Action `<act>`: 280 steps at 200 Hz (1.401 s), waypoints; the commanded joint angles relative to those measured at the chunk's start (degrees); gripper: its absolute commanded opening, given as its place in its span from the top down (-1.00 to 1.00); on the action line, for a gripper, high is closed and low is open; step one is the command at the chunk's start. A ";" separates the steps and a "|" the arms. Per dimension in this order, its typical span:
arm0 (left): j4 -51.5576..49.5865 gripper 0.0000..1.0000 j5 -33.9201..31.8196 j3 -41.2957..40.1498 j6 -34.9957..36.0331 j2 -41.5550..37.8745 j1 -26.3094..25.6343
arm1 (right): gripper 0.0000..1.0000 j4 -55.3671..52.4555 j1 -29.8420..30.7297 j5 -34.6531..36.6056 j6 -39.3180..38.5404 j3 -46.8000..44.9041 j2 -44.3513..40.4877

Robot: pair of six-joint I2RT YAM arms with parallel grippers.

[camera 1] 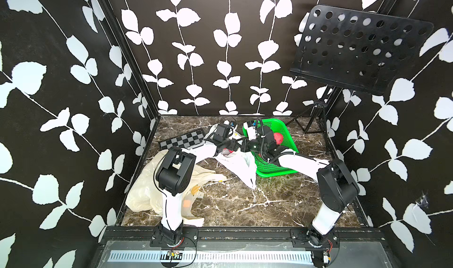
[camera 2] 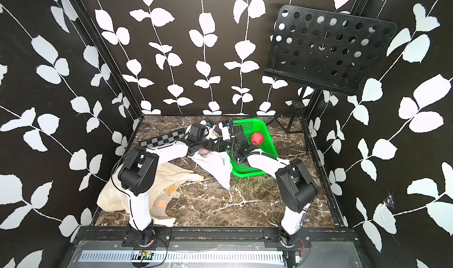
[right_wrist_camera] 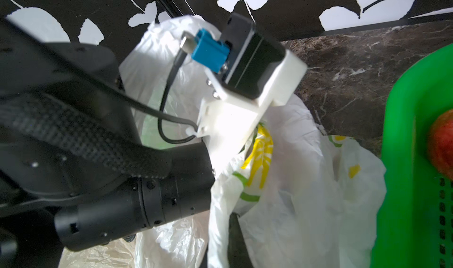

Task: Untie the knot of a plastic bag & take out the apple
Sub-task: Pick up the apple from the plastic bag.

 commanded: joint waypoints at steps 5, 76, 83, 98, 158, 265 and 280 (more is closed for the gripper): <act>-6.72 -0.86 0.48 0.48 -0.29 1.91 -0.01 | 0.95 2.06 -0.87 -1.23 1.08 3.02 -0.06; -9.54 -0.86 7.16 -5.76 1.78 -4.15 -0.08 | 0.96 -0.72 -3.51 -0.94 -0.58 8.21 0.49; -10.51 -0.87 7.05 -5.30 2.24 -3.95 -0.08 | 0.96 -0.72 -3.52 -1.06 -0.53 8.38 0.62; -12.84 -0.87 6.23 -4.05 3.15 -3.01 -0.16 | 0.97 -0.85 -3.50 -1.22 -0.56 8.38 0.65; -6.30 -0.53 4.12 -5.04 1.75 -3.28 -0.26 | 0.97 0.00 -3.60 -1.43 0.11 6.39 0.39; -3.85 -0.07 11.90 -15.04 0.40 -19.57 1.52 | 0.99 -4.07 -3.77 2.74 1.30 7.37 -0.07; -5.30 -0.05 14.41 -15.80 0.44 -22.61 2.59 | 0.99 -4.46 -4.05 2.82 1.18 7.60 0.13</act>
